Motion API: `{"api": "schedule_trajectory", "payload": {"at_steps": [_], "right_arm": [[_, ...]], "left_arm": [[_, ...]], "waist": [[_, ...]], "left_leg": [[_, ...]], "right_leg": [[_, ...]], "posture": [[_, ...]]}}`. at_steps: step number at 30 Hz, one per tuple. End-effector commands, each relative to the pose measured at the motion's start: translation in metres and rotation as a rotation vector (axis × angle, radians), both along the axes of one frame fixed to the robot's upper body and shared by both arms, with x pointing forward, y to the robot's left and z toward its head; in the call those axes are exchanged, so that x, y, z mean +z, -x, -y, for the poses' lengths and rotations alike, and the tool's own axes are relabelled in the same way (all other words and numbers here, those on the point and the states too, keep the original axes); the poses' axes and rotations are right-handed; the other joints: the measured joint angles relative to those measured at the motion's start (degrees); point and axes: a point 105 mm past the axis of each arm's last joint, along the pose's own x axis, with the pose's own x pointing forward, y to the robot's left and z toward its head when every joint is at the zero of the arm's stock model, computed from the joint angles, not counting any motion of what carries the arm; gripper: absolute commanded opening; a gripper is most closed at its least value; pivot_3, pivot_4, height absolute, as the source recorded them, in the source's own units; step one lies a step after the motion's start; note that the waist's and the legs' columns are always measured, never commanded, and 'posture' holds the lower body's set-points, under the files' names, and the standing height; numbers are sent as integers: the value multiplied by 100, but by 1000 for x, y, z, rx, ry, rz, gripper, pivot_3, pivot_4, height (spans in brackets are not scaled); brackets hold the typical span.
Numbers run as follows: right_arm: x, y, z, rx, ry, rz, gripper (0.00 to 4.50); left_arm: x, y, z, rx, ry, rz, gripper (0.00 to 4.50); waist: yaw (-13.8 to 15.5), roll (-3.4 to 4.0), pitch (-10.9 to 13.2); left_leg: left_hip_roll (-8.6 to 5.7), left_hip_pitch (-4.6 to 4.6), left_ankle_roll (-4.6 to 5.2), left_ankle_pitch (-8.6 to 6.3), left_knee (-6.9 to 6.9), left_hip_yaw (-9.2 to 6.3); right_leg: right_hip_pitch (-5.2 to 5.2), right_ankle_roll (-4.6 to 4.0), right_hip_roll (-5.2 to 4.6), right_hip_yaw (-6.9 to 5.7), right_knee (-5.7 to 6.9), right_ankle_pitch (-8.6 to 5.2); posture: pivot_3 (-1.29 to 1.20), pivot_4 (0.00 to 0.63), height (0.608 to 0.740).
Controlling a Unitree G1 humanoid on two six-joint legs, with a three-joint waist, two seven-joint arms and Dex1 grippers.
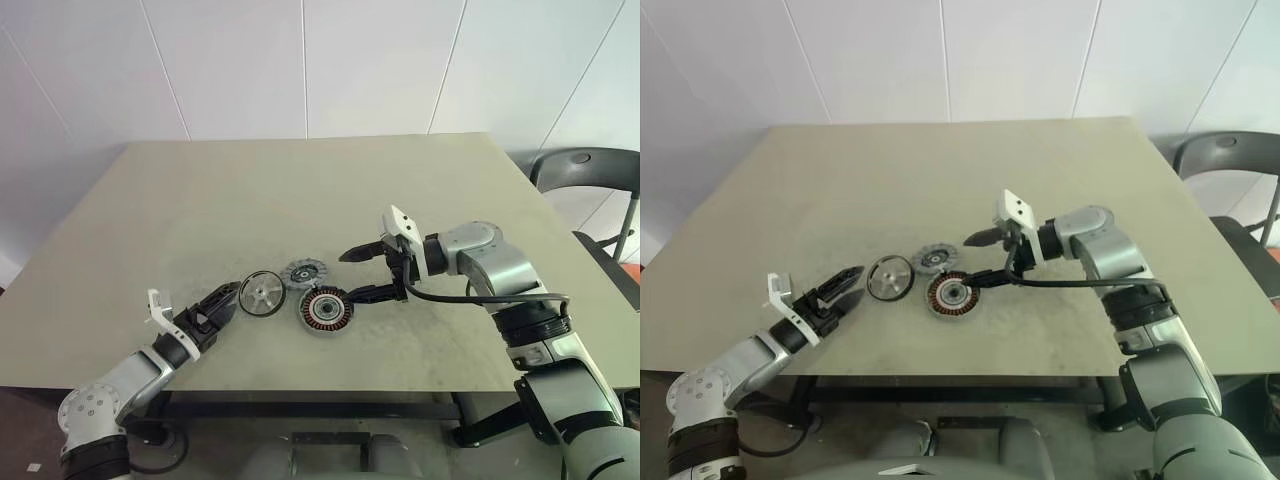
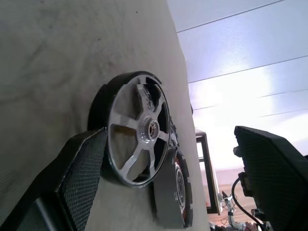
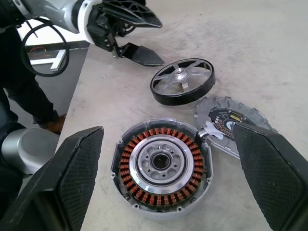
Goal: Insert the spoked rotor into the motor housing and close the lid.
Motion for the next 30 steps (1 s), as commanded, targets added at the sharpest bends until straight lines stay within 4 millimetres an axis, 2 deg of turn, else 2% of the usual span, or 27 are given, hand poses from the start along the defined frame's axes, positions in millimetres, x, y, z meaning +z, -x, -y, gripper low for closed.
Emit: {"api": "schedule_trajectory", "payload": {"at_steps": [1, 10, 20, 30], "right_arm": [[19, -3, -4, 14, -28, 63, 4490], [22, -2, -6, 19, -38, 65, 4490], [24, -2, -6, 18, -40, 69, 4490], [24, -4, -10, 15, -46, 76, 4490]], "left_arm": [[3, -7, 8, -22, -15, 3, 4500], [4, -11, 17, -52, -29, 0, 4500], [9, 14, 22, -127, -9, -20, 4500], [9, -2, 29, -84, 16, -31, 4500]], "waist": [[3, -1, 0], [35, -4, 0], [-1, -5, 0], [14, -6, 1]], "left_leg": [[0, 0, 0, 0, 0, 0], [-1, 0, 0, 0, 6, 2], [1, -3, 0, 0, -2, 3], [1, -3, -1, -1, 0, 7]], "right_leg": [[0, -7, 0, 0, 0, 4], [4, -10, 0, 0, -2, 7], [-1, -10, -1, 1, -6, 7], [0, -12, -1, 1, -10, 8]], "posture": [[0, 0, 740], [0, 0, 740], [0, 0, 740], [0, 0, 740]]}}
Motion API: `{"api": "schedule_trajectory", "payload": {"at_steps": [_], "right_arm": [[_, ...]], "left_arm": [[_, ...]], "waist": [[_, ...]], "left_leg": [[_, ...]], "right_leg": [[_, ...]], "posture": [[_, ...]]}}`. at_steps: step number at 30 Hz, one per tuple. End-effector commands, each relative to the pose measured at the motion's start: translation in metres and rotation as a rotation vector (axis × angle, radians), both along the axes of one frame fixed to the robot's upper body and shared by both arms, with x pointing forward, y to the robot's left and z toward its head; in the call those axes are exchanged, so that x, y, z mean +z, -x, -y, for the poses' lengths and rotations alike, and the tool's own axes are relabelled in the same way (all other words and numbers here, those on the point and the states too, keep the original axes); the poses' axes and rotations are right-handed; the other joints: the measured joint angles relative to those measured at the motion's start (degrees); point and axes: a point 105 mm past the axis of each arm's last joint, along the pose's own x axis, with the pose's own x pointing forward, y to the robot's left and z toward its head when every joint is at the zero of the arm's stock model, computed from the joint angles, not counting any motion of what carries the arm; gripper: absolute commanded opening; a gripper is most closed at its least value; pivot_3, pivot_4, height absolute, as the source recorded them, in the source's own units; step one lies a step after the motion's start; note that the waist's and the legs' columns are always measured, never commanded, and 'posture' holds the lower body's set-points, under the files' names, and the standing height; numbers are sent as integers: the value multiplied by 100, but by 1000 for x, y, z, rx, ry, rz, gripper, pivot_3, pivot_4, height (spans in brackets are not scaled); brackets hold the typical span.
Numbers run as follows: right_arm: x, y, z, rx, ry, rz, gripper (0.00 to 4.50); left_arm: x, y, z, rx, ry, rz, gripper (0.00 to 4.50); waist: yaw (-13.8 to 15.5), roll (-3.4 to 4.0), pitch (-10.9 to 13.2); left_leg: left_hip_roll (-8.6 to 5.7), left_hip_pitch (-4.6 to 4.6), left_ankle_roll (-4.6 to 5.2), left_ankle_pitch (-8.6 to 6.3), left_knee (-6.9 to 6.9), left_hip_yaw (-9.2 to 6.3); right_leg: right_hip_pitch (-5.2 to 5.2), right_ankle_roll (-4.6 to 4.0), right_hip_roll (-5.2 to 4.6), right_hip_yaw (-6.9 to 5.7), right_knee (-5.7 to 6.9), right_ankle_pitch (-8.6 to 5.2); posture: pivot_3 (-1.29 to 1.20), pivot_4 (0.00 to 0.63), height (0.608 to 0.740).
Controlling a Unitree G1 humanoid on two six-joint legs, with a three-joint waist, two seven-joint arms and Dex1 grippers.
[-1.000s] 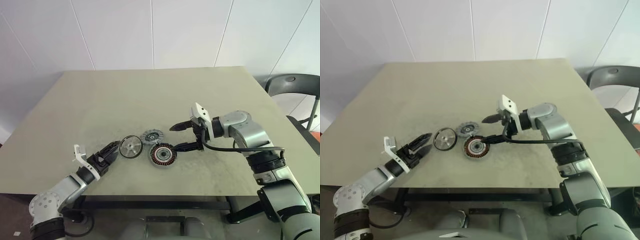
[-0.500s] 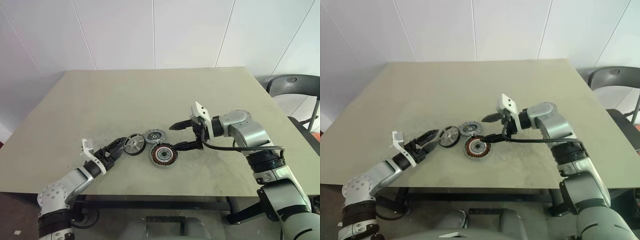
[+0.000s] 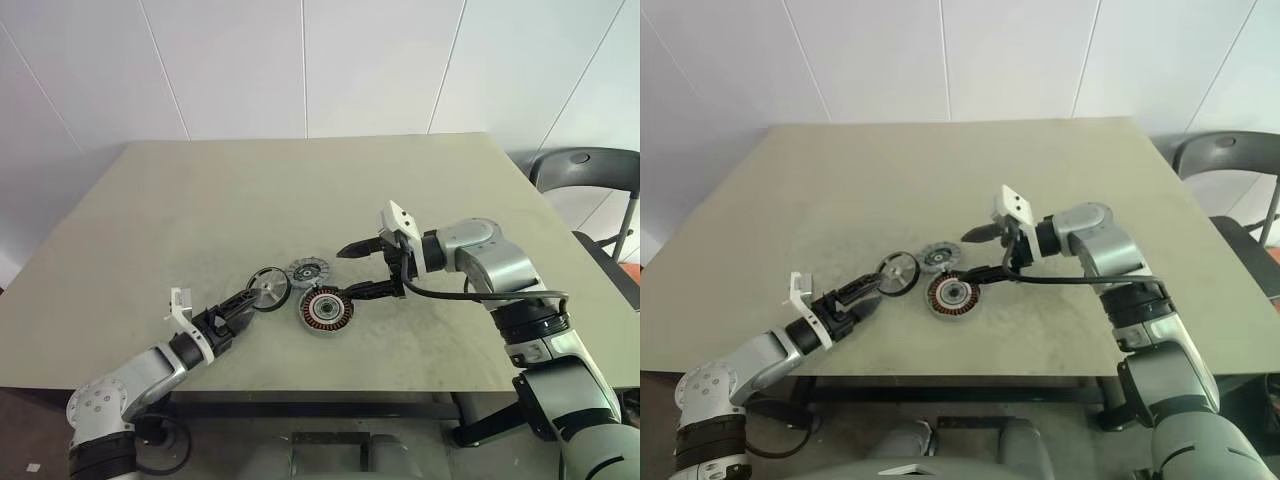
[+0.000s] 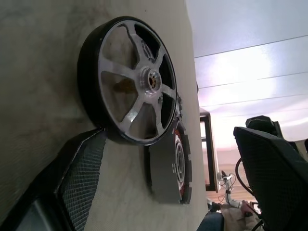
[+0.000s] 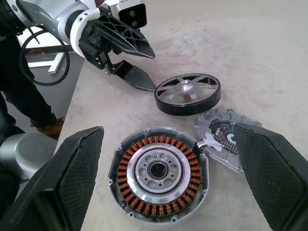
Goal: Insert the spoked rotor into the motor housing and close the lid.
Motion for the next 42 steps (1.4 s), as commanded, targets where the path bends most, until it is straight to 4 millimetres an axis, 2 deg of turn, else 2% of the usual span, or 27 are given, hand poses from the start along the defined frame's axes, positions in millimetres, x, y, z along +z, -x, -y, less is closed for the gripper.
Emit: {"api": "schedule_trajectory", "payload": {"at_steps": [1, 9, 27, 31, 40, 41, 42], "right_arm": [[19, -2, -5, 16, -30, 66, 4490], [18, -3, -5, 10, -31, 69, 4490], [17, -4, -4, 3, -28, 76, 4490], [17, -4, -4, 0, -27, 78, 4500], [17, -6, -5, -10, -30, 85, 4500], [17, -6, -6, -10, -31, 85, 4500], [17, -6, -6, -11, -31, 85, 4500]], "left_arm": [[12, -10, 4, 6, 27, 43, 4500], [19, -22, 10, 20, 52, 62, 4500], [17, -30, 10, 108, 182, 33, 4500], [9, -30, 10, 109, 162, -1, 3604], [1, -30, 8, 122, 146, -35, 523], [1, -29, 8, 119, 146, -33, 253], [1, -29, 7, 118, 146, -32, 240]], "waist": [[3, 0, 0], [-5, -1, 1], [1, -2, 0], [-2, -1, 0], [-12, -2, -1], [-14, -3, -1], [-18, -2, -1]], "left_leg": [[0, -1, 0, 0, -1, 0], [0, -3, 0, 0, -3, 0], [0, -5, 4, -2, -4, 1], [-1, -5, 5, -2, -3, 3], [0, -4, 9, -5, -5, 5], [0, -4, 10, -5, -5, 6], [1, -3, 10, -5, -5, 6]], "right_leg": [[0, 0, 0, 0, -1, 0], [0, 3, 0, 0, -10, 4], [12, 14, 1, 0, -46, 20], [20, 20, 1, 0, -59, 28], [20, 20, 1, 0, -64, 29], [20, 20, 1, 0, -64, 29], [21, 20, 2, 0, -64, 29]], "posture": [[0, 0, 740], [0, 0, 740], [0, 0, 740], [0, 0, 740], [0, 0, 740], [0, 0, 740], [0, 0, 740]]}}
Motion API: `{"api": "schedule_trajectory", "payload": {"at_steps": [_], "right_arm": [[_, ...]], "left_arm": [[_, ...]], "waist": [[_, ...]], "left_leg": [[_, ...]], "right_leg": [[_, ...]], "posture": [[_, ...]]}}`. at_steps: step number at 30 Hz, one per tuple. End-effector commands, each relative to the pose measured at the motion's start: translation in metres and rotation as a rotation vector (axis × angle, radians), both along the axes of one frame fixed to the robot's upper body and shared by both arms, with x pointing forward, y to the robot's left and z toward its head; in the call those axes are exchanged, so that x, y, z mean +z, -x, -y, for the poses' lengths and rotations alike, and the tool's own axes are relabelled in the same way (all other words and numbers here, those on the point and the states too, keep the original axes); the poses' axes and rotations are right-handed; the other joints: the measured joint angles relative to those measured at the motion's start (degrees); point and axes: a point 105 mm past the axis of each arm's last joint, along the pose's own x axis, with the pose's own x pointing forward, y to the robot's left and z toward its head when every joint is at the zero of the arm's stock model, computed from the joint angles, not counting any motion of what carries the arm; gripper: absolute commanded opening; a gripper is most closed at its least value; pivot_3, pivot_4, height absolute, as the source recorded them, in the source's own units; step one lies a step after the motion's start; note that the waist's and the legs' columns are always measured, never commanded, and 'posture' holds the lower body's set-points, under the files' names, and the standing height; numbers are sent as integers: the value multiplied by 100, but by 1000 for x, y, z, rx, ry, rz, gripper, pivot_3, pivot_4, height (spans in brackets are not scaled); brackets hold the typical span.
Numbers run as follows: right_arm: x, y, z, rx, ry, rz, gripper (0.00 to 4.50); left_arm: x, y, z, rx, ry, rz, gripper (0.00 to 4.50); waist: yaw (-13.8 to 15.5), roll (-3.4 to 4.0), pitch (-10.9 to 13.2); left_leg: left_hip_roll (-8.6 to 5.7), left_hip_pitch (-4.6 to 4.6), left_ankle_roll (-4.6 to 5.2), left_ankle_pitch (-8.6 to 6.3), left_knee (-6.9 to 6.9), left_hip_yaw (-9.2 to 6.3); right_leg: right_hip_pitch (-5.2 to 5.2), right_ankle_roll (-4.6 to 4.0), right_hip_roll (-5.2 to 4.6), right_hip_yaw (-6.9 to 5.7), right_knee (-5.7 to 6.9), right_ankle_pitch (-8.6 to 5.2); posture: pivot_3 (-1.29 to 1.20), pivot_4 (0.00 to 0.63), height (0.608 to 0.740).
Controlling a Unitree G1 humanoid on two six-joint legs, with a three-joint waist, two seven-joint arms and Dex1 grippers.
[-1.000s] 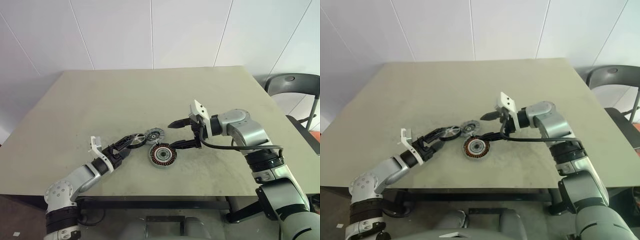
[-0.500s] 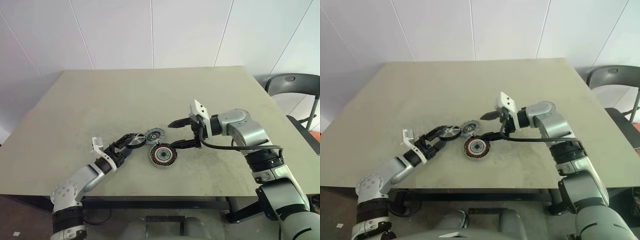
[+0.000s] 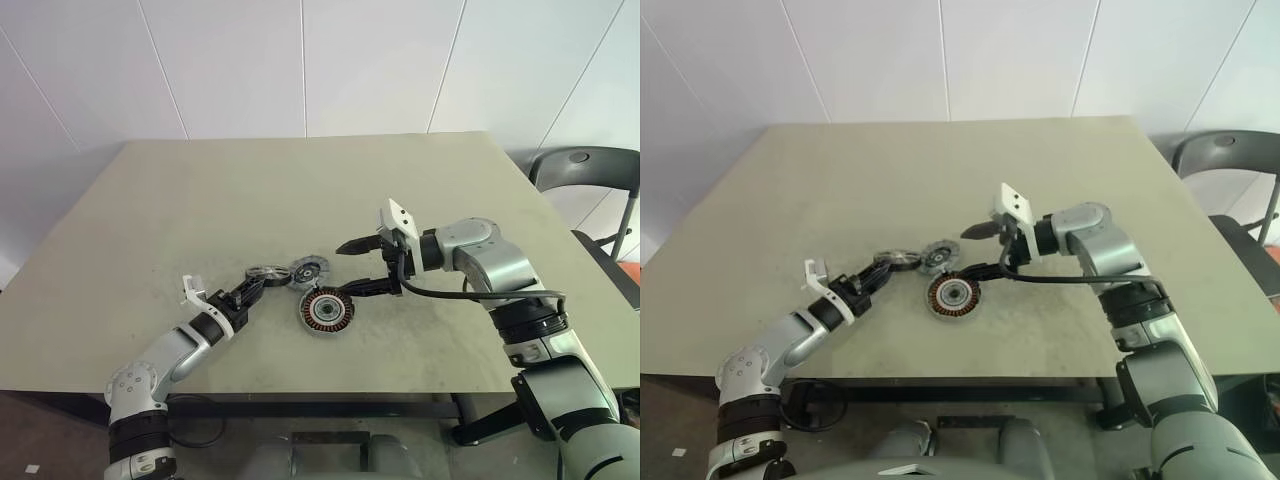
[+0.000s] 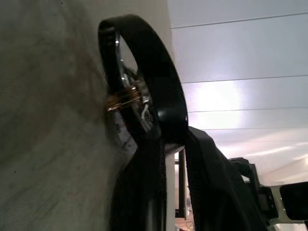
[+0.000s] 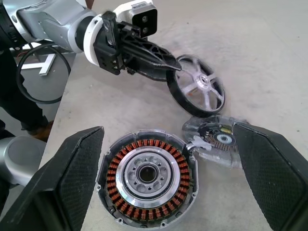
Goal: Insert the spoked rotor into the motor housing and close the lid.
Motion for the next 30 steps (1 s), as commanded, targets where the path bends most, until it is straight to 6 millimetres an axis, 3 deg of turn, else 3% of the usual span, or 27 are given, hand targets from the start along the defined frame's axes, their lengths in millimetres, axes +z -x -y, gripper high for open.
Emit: {"api": "schedule_trajectory", "payload": {"at_steps": [1, 7, 15, 17, 21, 30], "right_arm": [[17, -2, -4, 14, -24, 67, 4500], [16, -2, -4, 12, -19, 70, 4500], [15, -3, -1, 3, -19, 70, 4500], [16, -3, -2, 1, -20, 71, 4500], [16, -4, -3, 2, -22, 74, 4500], [17, -6, -1, -10, -21, 84, 4500]], "left_arm": [[-5, 2, -7, 14, -15, -18, 240], [-3, 3, -11, 15, -25, -4, 240], [39, 20, -25, -21, -72, 212, 230], [48, 23, -27, -26, -91, 258, 54], [52, 21, -32, 8, -122, 286, 54], [81, 21, 3, -118, -25, 426, 54]], "waist": [[-5, 0, 0], [-8, 0, 0], [-17, 0, 0], [2, 0, 0], [24, 0, 0], [15, -1, 0]], "left_leg": [[0, 0, 0, 0, 0, 1], [1, 0, 0, 0, -1, 1], [5, -2, 0, 0, -7, 2], [6, -2, 0, 0, -7, 2], [5, -1, 0, -1, -1, 3], [5, -3, 0, -1, -7, 4]], "right_leg": [[0, 0, 0, 0, 0, 0], [-1, 0, 1, 0, 0, 1], [-7, -2, 4, 2, 0, 1], [-7, -3, 4, 2, 0, 1], [-1, -6, 4, 2, -2, 1], [-3, -7, 4, 2, -7, 3]], "posture": [[0, 0, 740], [0, 0, 740], [0, 0, 740], [0, 0, 740], [0, 0, 740], [0, 0, 740]]}}
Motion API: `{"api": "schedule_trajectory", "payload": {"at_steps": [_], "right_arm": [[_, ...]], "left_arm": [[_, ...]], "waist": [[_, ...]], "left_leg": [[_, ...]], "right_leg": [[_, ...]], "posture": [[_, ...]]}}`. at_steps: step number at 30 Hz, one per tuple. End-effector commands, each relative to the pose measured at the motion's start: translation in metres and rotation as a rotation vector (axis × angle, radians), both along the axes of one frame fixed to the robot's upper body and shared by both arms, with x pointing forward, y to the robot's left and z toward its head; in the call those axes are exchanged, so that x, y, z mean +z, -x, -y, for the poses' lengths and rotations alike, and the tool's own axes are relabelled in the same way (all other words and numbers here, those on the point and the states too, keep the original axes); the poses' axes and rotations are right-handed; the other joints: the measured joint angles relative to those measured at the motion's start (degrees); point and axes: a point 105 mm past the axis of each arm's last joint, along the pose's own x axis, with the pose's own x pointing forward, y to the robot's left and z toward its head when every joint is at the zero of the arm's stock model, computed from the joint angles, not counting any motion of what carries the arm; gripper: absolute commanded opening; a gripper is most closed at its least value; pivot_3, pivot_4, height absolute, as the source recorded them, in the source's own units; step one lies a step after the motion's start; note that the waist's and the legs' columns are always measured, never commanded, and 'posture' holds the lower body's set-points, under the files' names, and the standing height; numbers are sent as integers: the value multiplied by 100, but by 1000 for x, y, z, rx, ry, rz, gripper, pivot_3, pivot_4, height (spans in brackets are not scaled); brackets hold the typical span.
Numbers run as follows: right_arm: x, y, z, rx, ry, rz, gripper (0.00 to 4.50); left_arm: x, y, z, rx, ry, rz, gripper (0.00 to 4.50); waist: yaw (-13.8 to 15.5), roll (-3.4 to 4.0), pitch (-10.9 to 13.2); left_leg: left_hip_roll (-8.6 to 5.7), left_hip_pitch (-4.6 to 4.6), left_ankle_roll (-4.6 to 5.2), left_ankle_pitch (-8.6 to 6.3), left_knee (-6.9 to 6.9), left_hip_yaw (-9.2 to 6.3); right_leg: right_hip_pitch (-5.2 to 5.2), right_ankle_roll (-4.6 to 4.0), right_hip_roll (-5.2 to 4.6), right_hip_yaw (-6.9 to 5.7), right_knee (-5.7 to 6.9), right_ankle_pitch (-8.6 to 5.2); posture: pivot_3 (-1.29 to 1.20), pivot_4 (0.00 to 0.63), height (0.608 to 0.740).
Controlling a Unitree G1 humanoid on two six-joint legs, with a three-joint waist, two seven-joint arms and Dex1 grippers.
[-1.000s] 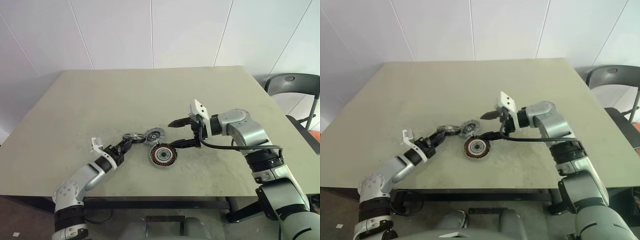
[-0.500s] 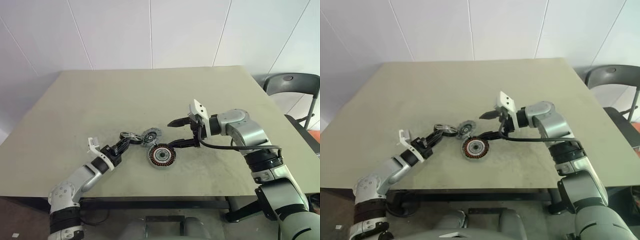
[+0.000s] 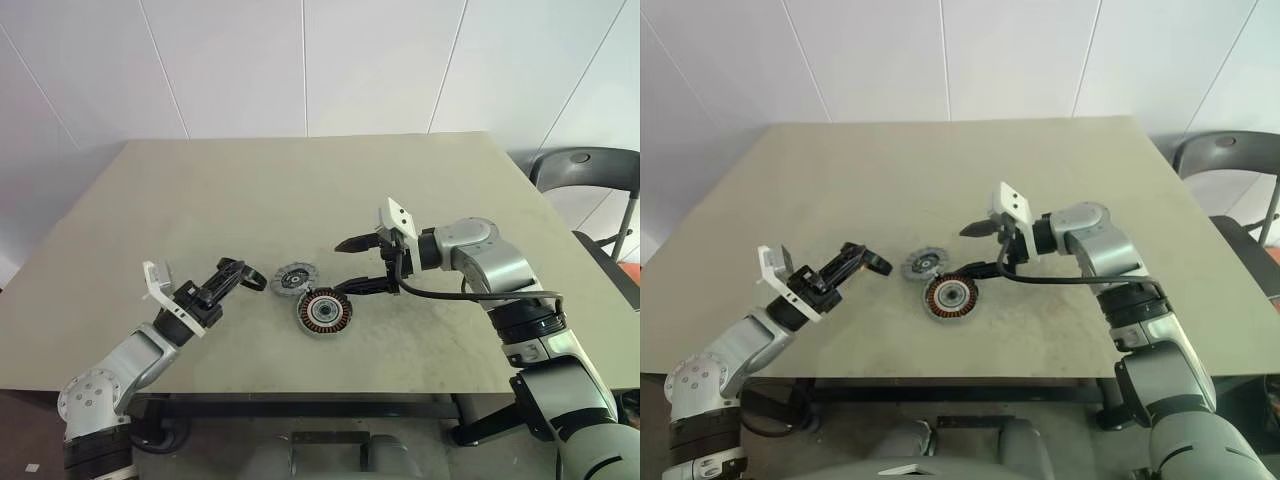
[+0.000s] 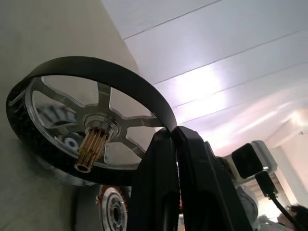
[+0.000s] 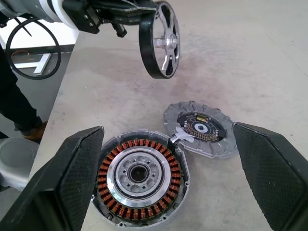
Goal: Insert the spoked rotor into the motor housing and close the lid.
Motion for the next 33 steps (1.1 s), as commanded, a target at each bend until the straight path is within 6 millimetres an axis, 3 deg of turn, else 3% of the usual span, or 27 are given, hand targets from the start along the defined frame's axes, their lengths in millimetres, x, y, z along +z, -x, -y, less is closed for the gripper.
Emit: {"api": "schedule_trajectory", "payload": {"at_steps": [1, 5, 9, 20, 33], "right_arm": [[16, -4, 0, 1, -21, 59, 4500], [16, -5, 4, -18, -17, 67, 4500], [17, -9, 14, -58, -10, 73, 4500], [9, -8, 76, -200, 101, 47, 4500], [3, -5, 75, -198, 85, 47, 4500]], "left_arm": [[27, -1, 23, -95, 45, 118, 54], [39, -8, 56, -237, 62, 167, 54], [39, -10, 76, -351, 68, 165, 54], [24, -7, 90, -487, 97, 106, 54], [4, -18, 109, -536, 79, 33, 54]], "waist": [[4, 0, 0], [11, -1, 0], [-24, -1, 0], [-6, -3, 2], [-9, -5, 3]], "left_leg": [[0, 0, 0, 0, 1, 0], [-2, 0, 0, 1, 8, 0], [-3, 1, 1, 1, 9, 2], [-2, -1, 5, -1, 10, 8], [3, 0, 8, -3, 11, 24]], "right_leg": [[1, 0, 0, 0, 0, 0], [5, 1, 1, 0, 1, 2], [7, 7, 1, 0, -1, 6], [4, 9, 2, 2, -4, 6], [3, 30, 1, 7, -7, 21]], "posture": [[0, 0, 740], [0, 0, 740], [0, 0, 740], [0, 0, 740], [0, 0, 740]]}}
